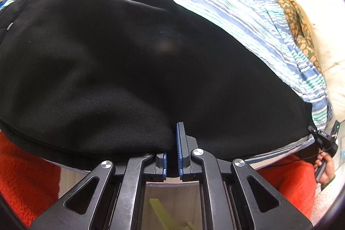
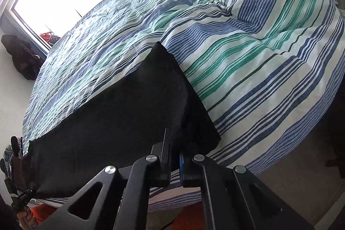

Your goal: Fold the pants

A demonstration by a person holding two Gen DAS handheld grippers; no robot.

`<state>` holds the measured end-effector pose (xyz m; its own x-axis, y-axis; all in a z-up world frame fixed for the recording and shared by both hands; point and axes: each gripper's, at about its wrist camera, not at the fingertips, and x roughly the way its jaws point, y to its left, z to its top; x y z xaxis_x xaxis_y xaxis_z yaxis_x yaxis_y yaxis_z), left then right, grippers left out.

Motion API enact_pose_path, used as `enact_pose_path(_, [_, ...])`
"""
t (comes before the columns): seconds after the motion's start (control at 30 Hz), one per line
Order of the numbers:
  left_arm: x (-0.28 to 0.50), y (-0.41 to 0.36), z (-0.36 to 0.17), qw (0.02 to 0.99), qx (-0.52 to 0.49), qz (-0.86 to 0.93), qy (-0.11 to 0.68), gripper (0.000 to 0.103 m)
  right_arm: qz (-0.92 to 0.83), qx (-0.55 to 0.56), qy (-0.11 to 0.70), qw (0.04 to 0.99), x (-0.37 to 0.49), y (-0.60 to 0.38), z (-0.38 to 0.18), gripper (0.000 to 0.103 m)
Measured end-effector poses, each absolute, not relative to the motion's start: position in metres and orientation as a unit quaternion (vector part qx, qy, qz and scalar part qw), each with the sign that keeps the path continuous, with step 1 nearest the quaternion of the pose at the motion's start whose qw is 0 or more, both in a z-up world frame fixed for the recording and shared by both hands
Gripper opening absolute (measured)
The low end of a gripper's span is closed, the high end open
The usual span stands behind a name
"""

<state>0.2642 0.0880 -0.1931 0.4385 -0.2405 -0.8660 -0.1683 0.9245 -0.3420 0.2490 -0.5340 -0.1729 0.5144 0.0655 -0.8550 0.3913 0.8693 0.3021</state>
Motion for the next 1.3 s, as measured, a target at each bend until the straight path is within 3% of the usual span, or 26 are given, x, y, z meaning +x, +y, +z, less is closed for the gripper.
enact_pose_path(0.27, [0.278, 0.071, -0.194, 0.824, -0.181, -0.016, 0.537, 0.006, -0.105, 0.22, 0.487, 0.838, 0.25, -0.529, -0.173, 0.005])
enact_pose_path(0.33, [0.281, 0.069, -0.194, 0.824, -0.178, -0.014, 0.538, 0.006, -0.106, 0.214, 0.482, 0.843, 0.248, -0.527, -0.169, 0.009])
enact_pose_path(0.4, [0.281, 0.065, -0.192, 0.822, -0.168, -0.009, 0.544, 0.013, -0.108, 0.212, 0.467, 0.852, 0.242, -0.527, -0.161, 0.026])
enact_pose_path(0.43, [0.281, 0.063, -0.191, 0.82, -0.161, -0.006, 0.549, 0.015, -0.106, 0.217, 0.455, 0.857, 0.238, -0.528, -0.157, 0.029])
enact_pose_path(0.47, [0.281, 0.06, -0.188, 0.819, -0.156, -0.006, 0.553, 0.016, -0.113, 0.218, 0.442, 0.863, 0.232, -0.53, -0.151, 0.041])
enact_pose_path(0.5, [0.279, 0.058, -0.185, 0.816, -0.149, -0.007, 0.558, 0.025, -0.128, 0.216, 0.426, 0.869, 0.225, -0.531, -0.144, 0.052])
enact_pose_path(0.53, [0.276, 0.056, -0.181, 0.813, -0.142, -0.007, 0.565, 0.033, -0.147, 0.213, 0.404, 0.877, 0.217, -0.533, -0.136, 0.053])
enact_pose_path(0.63, [0.263, 0.053, -0.164, 0.813, -0.127, -0.008, 0.568, 0.035, -0.155, 0.186, 0.372, 0.896, 0.208, -0.53, -0.114, 0.053])
enact_pose_path(0.73, [0.263, 0.051, -0.135, 0.839, -0.107, -0.001, 0.533, 0.037, -0.085, 0.143, 0.396, 0.903, 0.227, -0.514, -0.11, 0.048])
enact_pose_path(0.83, [0.285, 0.049, -0.124, 0.857, -0.099, 0.0, 0.505, 0.054, -0.038, 0.119, 0.446, 0.886, 0.254, -0.502, -0.128, 0.044])
enact_pose_path(0.9, [0.306, 0.046, -0.135, 0.86, -0.089, 0.001, 0.503, 0.059, -0.038, 0.126, 0.475, 0.87, 0.269, -0.504, -0.147, 0.042])
enact_pose_path(0.97, [0.325, 0.045, -0.16, 0.841, -0.074, 0.015, 0.535, 0.059, -0.051, 0.154, 0.516, 0.841, 0.279, -0.513, -0.169, 0.039])
enact_pose_path(1.07, [0.324, 0.057, -0.19, 0.82, -0.056, 0.029, 0.569, 0.056, -0.05, 0.178, 0.515, 0.837, 0.279, -0.52, -0.175, 0.039])
enact_pose_path(1.2, [0.321, 0.034, -0.17, 0.833, -0.054, 0.017, 0.55, 0.057, -0.047, 0.192, 0.509, 0.838, 0.275, -0.524, -0.177, 0.039])
enact_pose_path(1.3, [0.334, -0.003, -0.146, 0.85, -0.049, -0.029, 0.524, 0.067, -0.048, 0.201, 0.505, 0.838, 0.273, -0.525, -0.177, 0.039])
